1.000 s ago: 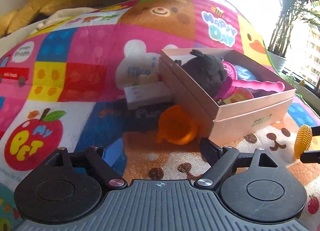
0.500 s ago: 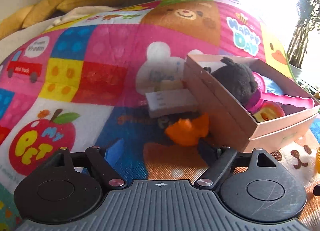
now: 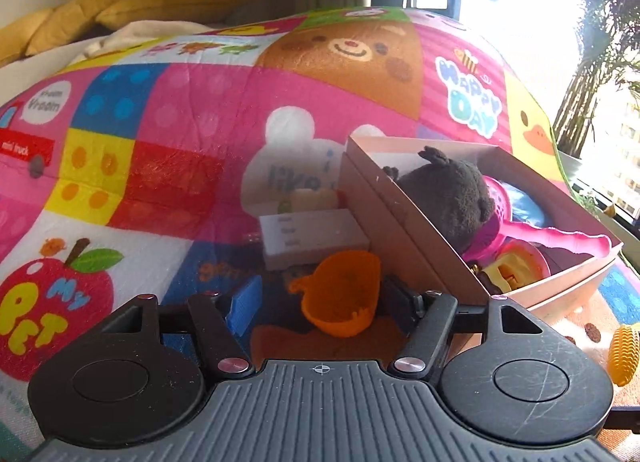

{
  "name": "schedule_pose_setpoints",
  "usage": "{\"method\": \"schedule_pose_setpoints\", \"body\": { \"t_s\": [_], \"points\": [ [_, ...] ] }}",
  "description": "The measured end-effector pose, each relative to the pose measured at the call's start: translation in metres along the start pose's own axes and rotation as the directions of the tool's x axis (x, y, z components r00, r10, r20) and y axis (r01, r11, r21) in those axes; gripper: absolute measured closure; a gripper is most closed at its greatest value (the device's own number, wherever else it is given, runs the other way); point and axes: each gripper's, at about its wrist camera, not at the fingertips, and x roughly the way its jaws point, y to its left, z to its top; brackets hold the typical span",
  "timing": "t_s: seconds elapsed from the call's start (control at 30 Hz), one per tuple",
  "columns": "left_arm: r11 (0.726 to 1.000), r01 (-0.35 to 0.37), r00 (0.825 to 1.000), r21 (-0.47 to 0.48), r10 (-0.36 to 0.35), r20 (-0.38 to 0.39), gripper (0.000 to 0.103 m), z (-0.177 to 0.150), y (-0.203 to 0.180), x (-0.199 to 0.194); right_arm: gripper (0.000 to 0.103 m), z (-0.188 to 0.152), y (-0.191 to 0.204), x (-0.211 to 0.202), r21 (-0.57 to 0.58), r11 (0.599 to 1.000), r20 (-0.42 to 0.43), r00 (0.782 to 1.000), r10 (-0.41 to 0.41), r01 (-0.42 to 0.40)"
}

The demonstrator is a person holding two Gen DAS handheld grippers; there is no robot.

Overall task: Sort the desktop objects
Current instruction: 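Reach the left tool to the orange cup toy and close on it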

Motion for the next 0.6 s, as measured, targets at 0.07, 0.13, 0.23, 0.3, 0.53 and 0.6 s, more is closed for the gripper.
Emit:
{"method": "schedule_pose_setpoints", "body": {
  "t_s": [0.07, 0.13, 0.23, 0.3, 0.53, 0.6],
  "points": [
    [1.000, 0.013, 1.000, -0.007, -0.013, -0.011, 0.032, 0.000, 0.002, 0.001, 0.010, 0.000, 0.000, 0.000, 0.001, 1.000, -0.001, 1.000, -0.004, 0.004],
    [1.000, 0.027, 0.999, -0.015, -0.028, -0.022, 0.039, 0.000, 0.004, 0.002, 0.010, 0.000, 0.000, 0.000, 0.003, 1.000, -0.001, 1.000, -0.005, 0.005],
    [1.000, 0.010, 0.999, -0.007, -0.010, -0.040, 0.041, -0.004, 0.006, 0.005, 0.009, 0.000, 0.000, 0.000, 0.005, 1.000, 0.000, 1.000, -0.011, 0.011],
    [1.000, -0.025, 0.998, -0.020, 0.024, -0.050, 0.042, -0.005, 0.010, 0.008, 0.009, -0.001, 0.000, 0.000, 0.008, 1.000, 0.001, 1.000, -0.012, 0.012],
    [0.997, -0.054, 0.997, -0.046, 0.052, -0.057, 0.042, 0.001, 0.017, 0.017, 0.008, -0.001, 0.000, 0.001, 0.009, 1.000, -0.001, 1.000, -0.011, 0.011],
    [0.997, -0.061, 0.996, -0.050, 0.058, -0.060, 0.043, 0.003, 0.018, 0.020, 0.007, -0.001, 0.001, 0.001, 0.006, 1.000, -0.002, 1.000, -0.013, 0.013]
  ]
}}
